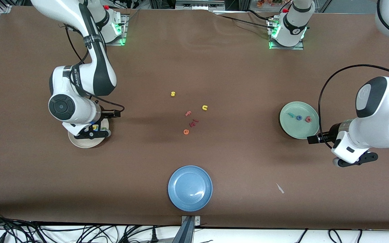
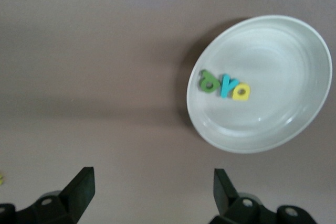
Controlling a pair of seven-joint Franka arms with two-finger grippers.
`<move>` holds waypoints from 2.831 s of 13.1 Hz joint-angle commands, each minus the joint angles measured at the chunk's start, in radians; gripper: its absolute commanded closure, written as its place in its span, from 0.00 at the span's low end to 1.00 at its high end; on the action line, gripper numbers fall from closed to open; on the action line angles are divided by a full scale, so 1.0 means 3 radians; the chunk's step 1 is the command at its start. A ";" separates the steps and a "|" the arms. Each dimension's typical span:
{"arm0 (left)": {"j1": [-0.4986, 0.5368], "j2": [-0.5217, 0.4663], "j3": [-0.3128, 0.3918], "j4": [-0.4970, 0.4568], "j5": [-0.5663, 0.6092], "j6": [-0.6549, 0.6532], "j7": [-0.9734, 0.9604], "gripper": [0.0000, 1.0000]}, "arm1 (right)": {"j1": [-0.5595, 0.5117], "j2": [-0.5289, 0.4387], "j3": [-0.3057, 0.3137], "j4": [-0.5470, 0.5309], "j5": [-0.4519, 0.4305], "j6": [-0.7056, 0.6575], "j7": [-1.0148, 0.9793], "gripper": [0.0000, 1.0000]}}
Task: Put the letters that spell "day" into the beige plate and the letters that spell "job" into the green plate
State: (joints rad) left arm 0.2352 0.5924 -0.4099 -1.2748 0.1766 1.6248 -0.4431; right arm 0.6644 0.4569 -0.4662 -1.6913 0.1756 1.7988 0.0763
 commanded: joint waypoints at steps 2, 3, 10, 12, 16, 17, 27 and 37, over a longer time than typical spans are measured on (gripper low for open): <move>-0.0747 -0.0353 0.0931 -0.0219 -0.0404 0.0045 0.0061 0.00 | 0.0060 -0.0106 -0.0031 0.0289 -0.0022 -0.0539 0.0093 0.00; -0.0854 -0.0420 0.1073 -0.0321 -0.0521 0.0065 0.0061 0.00 | 0.0041 -0.0228 -0.0001 0.0294 -0.0109 -0.0566 0.0149 0.00; -0.1050 -0.0763 0.1295 -0.1023 -0.0619 0.0684 0.0050 0.00 | -0.0996 -0.1001 0.1149 0.0258 -0.0610 -0.0928 0.0165 0.00; -0.1045 -0.0763 0.1279 -0.1012 -0.0619 0.0638 0.0050 0.00 | -0.1176 -0.1200 0.1206 0.0253 -0.0703 -0.1031 0.0084 0.00; -0.1009 -0.0758 0.1300 -0.0977 -0.0518 0.0592 0.0076 0.00 | -0.1835 -0.1354 0.1589 0.0253 -0.0647 -0.1139 -0.0238 0.00; -0.0999 -0.0758 0.1280 -0.0976 -0.0441 0.0572 0.0202 0.00 | -0.1856 -0.1379 0.1590 0.0258 -0.0642 -0.1123 -0.0229 0.00; -0.0820 -0.0783 0.1280 -0.0588 -0.0933 0.0577 0.1630 0.00 | -0.1974 -0.1349 0.1579 0.0376 -0.0514 -0.1138 -0.0208 0.00; -0.0866 -0.0789 0.1254 -0.0373 -0.0103 0.0520 0.1855 0.00 | -0.1974 -0.1344 0.1579 0.0376 -0.0524 -0.1149 -0.0203 0.00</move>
State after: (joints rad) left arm -0.0150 0.3607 -0.0303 -1.4008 0.0919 1.8021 0.0916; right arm 0.0922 0.0528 -0.0090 -1.5944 0.0032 1.4647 0.0217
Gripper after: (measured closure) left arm 0.000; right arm 0.000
